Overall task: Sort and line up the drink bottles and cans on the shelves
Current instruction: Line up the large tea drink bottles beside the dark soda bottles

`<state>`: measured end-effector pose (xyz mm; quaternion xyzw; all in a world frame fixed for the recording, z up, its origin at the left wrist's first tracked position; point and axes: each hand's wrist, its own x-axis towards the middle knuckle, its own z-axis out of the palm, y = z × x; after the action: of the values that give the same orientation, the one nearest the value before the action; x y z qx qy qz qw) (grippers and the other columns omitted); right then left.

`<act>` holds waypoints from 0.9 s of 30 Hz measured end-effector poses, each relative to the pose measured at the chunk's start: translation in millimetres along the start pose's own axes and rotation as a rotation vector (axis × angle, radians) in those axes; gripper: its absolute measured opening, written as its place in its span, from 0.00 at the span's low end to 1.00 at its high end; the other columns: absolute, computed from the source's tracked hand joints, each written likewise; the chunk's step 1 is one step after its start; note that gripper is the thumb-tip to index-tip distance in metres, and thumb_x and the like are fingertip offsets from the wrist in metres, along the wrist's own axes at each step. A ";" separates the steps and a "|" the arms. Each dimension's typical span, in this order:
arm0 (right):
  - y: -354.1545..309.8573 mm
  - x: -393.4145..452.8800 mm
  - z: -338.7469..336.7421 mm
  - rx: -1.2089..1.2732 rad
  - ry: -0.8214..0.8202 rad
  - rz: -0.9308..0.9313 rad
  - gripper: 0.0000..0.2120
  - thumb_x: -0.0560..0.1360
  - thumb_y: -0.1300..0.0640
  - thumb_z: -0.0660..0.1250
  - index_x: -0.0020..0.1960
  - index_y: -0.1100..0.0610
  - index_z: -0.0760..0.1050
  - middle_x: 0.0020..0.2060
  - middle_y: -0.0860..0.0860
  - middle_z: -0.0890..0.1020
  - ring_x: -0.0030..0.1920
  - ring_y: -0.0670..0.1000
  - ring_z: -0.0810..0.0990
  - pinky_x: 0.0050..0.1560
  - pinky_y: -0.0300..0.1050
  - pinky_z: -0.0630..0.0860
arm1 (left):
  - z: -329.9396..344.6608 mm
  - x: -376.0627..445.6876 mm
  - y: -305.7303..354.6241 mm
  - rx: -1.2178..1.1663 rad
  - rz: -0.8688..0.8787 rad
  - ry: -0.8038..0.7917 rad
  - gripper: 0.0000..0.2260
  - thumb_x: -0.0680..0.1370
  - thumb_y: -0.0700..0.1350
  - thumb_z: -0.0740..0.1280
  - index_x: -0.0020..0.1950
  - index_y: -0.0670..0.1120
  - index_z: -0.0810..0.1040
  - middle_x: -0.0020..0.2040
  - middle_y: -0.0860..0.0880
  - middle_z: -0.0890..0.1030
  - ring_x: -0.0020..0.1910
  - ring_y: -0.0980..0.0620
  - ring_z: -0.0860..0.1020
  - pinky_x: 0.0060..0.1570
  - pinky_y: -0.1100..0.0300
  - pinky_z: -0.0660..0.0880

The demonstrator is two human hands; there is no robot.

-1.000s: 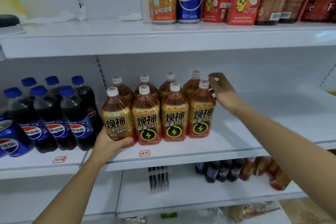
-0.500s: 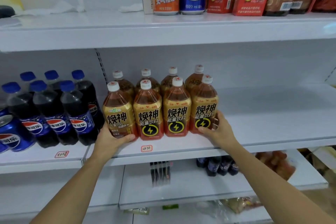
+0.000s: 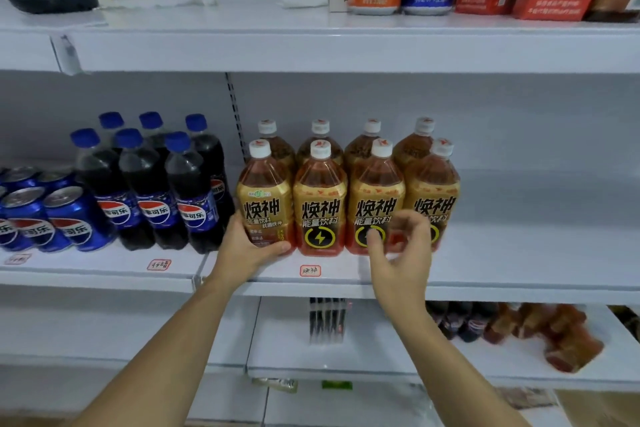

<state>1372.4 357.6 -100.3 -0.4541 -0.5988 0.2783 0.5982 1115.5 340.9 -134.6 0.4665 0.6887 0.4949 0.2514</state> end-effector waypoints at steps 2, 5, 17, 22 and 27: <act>-36.7 22.9 20.3 -0.013 -0.087 -0.194 0.18 0.75 0.61 0.73 0.62 0.55 0.72 0.53 0.50 0.76 0.53 0.51 0.77 0.53 0.49 0.77 | -1.1 -0.7 -0.7 -0.011 -0.019 -0.015 0.39 0.58 0.50 0.87 0.63 0.56 0.70 0.54 0.59 0.81 0.52 0.64 0.79 0.49 0.66 0.74; -80.7 58.9 48.1 -0.114 -0.141 -0.344 0.18 0.76 0.57 0.72 0.64 0.57 0.74 0.57 0.52 0.76 0.56 0.48 0.75 0.58 0.38 0.72 | -3.8 -0.2 -5.8 -0.021 -0.046 -0.013 0.47 0.53 0.61 0.85 0.67 0.55 0.70 0.59 0.55 0.82 0.57 0.57 0.81 0.57 0.55 0.79; -61.9 87.6 105.4 -0.309 -0.295 -0.247 0.12 0.82 0.57 0.67 0.62 0.62 0.70 0.47 0.54 0.81 0.47 0.61 0.82 0.44 0.48 0.74 | -1.7 7.6 -20.2 -0.004 0.012 -0.008 0.40 0.59 0.56 0.86 0.65 0.58 0.69 0.60 0.55 0.79 0.57 0.59 0.80 0.56 0.55 0.79; -67.6 85.1 106.3 -0.334 -0.294 -0.273 0.11 0.82 0.60 0.66 0.61 0.61 0.69 0.43 0.50 0.76 0.44 0.59 0.80 0.41 0.45 0.66 | -6.4 14.3 -26.1 0.005 0.010 -0.060 0.41 0.58 0.58 0.85 0.64 0.63 0.67 0.61 0.55 0.79 0.58 0.57 0.79 0.59 0.48 0.79; -65.3 84.4 108.7 -0.301 -0.299 -0.240 0.11 0.82 0.59 0.66 0.61 0.57 0.67 0.41 0.50 0.76 0.39 0.52 0.75 0.41 0.43 0.66 | -8.9 14.2 -27.6 -0.010 -0.004 -0.090 0.39 0.61 0.53 0.86 0.62 0.65 0.66 0.61 0.55 0.78 0.59 0.57 0.78 0.60 0.49 0.78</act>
<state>1264.2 426.1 -18.0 -0.4175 -0.7649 0.1772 0.4573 1091.3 347.5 -154.8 0.4857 0.6749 0.4764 0.2855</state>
